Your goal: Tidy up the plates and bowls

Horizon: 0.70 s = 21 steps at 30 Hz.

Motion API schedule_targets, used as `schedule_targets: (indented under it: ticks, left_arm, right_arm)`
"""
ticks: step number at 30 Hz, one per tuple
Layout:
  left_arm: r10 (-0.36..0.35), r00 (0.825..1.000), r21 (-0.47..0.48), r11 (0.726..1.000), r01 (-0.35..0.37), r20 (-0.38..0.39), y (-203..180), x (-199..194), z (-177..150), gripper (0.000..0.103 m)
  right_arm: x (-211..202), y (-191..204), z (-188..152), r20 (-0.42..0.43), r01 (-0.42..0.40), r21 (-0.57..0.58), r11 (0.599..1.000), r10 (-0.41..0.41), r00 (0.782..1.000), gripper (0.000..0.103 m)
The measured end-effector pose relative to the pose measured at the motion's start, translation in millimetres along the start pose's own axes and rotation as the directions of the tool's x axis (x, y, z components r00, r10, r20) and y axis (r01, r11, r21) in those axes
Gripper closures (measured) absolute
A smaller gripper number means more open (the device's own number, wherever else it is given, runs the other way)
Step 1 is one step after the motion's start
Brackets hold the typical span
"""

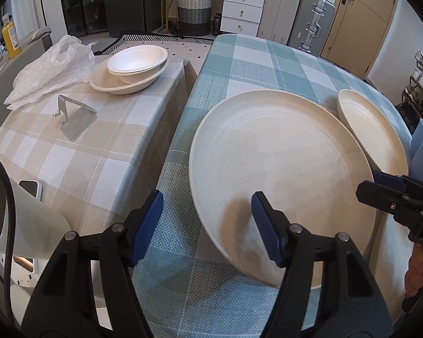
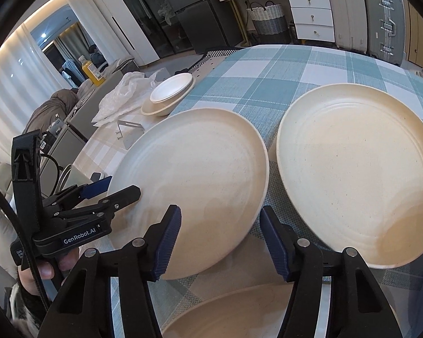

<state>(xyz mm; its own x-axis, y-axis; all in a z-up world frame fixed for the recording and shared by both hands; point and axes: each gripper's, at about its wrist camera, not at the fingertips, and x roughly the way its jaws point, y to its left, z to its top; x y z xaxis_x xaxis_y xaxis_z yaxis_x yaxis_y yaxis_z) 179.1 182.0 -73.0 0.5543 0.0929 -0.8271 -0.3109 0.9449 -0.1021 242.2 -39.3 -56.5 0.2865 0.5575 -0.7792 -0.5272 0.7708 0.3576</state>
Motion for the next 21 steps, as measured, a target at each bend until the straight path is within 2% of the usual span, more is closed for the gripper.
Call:
schedule_targets:
  ticks: [5, 7, 12, 14, 21]
  left_arm:
    - [-0.022, 1.0, -0.014, 1.0, 0.021, -0.01, 2.9, 2.4, 1.4, 0.054]
    - [-0.036, 0.999, -0.011, 0.999, 0.036, -0.012, 2.4, 2.2, 1.5, 0.059]
    - [-0.046, 0.999, -0.01, 0.999, 0.046, -0.008, 2.1, 0.1, 0.4, 0.068]
    - [-0.045, 0.999, -0.009, 0.999, 0.045, -0.011, 1.6, 0.2, 0.0, 0.078]
    - [-0.04, 0.999, -0.012, 0.999, 0.04, -0.006, 0.5, -1.8, -1.2, 0.082]
  right_arm:
    - [1.2, -4.3, 1.7, -0.002, 0.017, 0.007, 1.0, -0.017, 1.0, 0.053]
    - [1.1, -7.0, 2.1, -0.002, 0.028, 0.014, 1.0, -0.028, 1.0, 0.062]
    - [0.2, -9.5, 2.2, 0.0, 0.023, 0.023, 0.999, -0.023, 1.0, 0.065]
    - [-1.2, -9.9, 1.9, 0.006, 0.028, 0.023, 0.999, -0.028, 1.0, 0.065]
    - [-4.6, -7.5, -0.5, 0.025, 0.047, 0.014, 0.999, -0.048, 0.999, 0.071]
